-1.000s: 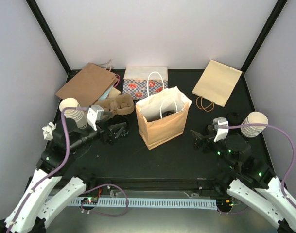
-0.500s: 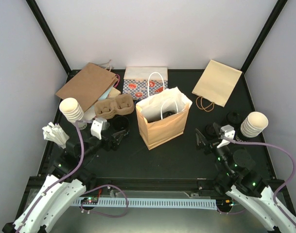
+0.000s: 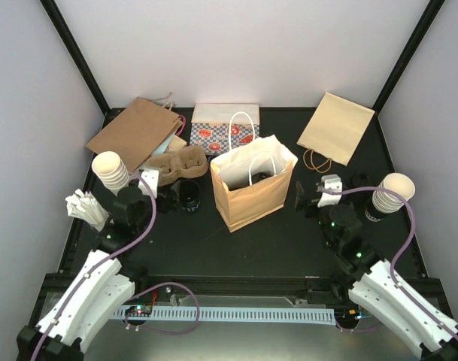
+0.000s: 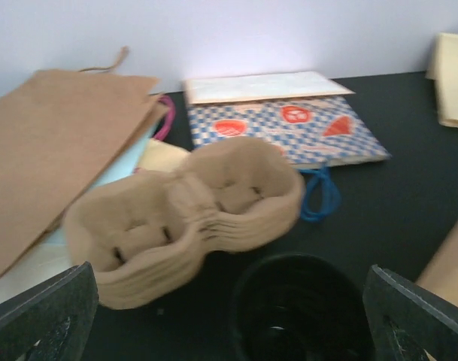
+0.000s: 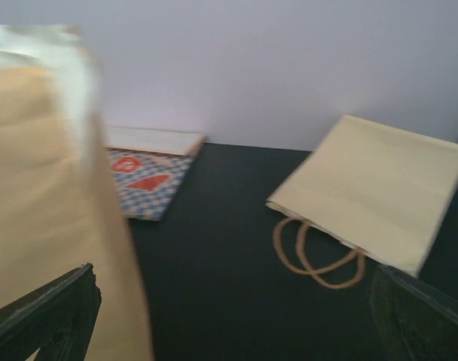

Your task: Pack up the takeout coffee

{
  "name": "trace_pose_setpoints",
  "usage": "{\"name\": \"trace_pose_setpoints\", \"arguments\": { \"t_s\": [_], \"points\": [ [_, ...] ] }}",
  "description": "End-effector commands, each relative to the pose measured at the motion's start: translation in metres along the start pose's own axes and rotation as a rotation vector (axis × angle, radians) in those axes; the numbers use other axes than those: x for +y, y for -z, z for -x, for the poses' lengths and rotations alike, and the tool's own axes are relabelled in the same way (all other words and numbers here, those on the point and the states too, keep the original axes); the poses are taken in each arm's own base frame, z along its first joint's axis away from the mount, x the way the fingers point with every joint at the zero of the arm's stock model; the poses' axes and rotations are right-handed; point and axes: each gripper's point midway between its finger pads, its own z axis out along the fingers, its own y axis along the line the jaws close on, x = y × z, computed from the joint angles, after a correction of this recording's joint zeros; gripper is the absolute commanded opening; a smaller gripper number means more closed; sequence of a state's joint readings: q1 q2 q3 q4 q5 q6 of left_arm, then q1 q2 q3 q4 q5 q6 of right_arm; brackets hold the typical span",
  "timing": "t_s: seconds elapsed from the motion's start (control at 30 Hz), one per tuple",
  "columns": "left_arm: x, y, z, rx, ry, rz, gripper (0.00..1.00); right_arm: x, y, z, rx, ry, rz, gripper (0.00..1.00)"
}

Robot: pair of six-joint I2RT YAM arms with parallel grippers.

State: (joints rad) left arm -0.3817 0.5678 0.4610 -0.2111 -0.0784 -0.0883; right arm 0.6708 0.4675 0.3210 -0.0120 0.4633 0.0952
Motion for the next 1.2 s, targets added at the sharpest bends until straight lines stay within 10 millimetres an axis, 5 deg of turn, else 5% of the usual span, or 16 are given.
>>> {"name": "trace_pose_setpoints", "arguments": {
  "t_s": [0.0,0.3,0.77,1.17],
  "points": [
    [0.039,-0.013,0.021,-0.093,0.032,0.114,0.99,-0.024,-0.017,0.023,-0.1,-0.096,-0.048,1.0],
    [0.089,-0.04,-0.006,-0.018,0.026,0.254,0.99,-0.063,-0.04,-0.004,-0.109,-0.006,-0.17,0.98],
    [0.103,-0.045,-0.013,-0.166,-0.064,0.325,0.99,-0.086,-0.081,-0.028,-0.107,-0.009,-0.159,1.0],
    [0.106,-0.072,-0.014,-0.169,-0.08,0.287,0.99,-0.092,-0.114,-0.039,0.029,-0.022,-0.158,1.0]
  ]
}}
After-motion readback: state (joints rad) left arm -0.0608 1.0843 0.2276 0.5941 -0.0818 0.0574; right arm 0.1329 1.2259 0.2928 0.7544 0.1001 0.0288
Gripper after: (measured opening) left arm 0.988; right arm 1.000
